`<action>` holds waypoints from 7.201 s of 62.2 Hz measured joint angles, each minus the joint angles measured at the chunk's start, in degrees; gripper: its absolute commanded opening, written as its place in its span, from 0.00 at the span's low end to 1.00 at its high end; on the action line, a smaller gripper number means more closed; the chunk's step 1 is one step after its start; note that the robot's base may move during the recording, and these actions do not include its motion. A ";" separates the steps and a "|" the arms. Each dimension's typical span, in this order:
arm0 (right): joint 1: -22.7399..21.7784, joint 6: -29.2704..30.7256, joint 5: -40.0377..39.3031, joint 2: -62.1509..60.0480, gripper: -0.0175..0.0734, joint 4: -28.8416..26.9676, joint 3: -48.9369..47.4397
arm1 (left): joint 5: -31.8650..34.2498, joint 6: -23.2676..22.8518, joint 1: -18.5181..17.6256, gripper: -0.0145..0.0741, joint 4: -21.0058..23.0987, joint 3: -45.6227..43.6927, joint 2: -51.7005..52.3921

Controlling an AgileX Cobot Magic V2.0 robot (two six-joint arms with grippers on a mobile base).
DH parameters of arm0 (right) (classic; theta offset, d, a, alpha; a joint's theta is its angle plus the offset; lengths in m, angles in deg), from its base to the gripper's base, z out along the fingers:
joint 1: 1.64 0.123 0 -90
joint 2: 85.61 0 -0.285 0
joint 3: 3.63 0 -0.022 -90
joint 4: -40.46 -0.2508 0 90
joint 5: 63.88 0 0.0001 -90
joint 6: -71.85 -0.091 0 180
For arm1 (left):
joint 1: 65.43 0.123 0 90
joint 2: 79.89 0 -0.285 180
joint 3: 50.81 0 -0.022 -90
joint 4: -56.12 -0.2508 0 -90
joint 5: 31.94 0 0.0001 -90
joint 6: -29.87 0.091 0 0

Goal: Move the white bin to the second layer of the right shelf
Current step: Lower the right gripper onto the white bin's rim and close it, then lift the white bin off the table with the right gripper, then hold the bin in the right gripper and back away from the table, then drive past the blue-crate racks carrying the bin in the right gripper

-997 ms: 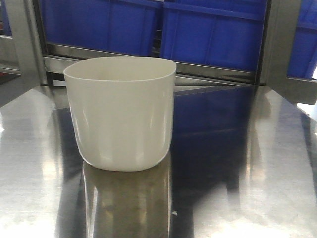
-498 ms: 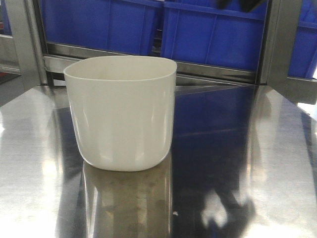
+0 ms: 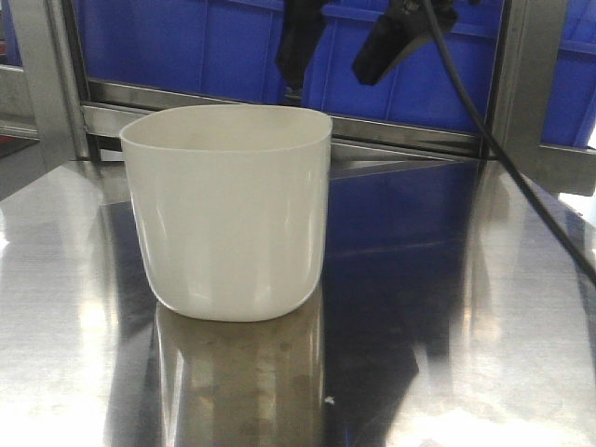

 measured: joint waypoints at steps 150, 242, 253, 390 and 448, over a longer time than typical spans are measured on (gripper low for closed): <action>-21.17 0.10 -15.43 -39.83 0.25 7.32 28.92 | 0.00 0.00 0.00 0.26 0.00 0.00 0.00; -25.98 0.10 -21.54 -57.54 0.25 7.36 46.13 | 0.00 0.00 0.00 0.26 0.00 0.00 0.00; -25.98 0.10 -21.54 -57.54 0.25 7.36 46.13 | 0.00 0.00 0.00 0.26 0.00 0.00 0.00; -25.98 0.10 -21.68 -57.67 0.25 7.36 46.13 | 0.00 0.00 0.00 0.26 0.00 0.00 0.00; -25.98 0.10 -21.68 -57.67 0.25 7.36 46.25 | 0.00 0.00 0.00 0.26 0.00 0.00 0.00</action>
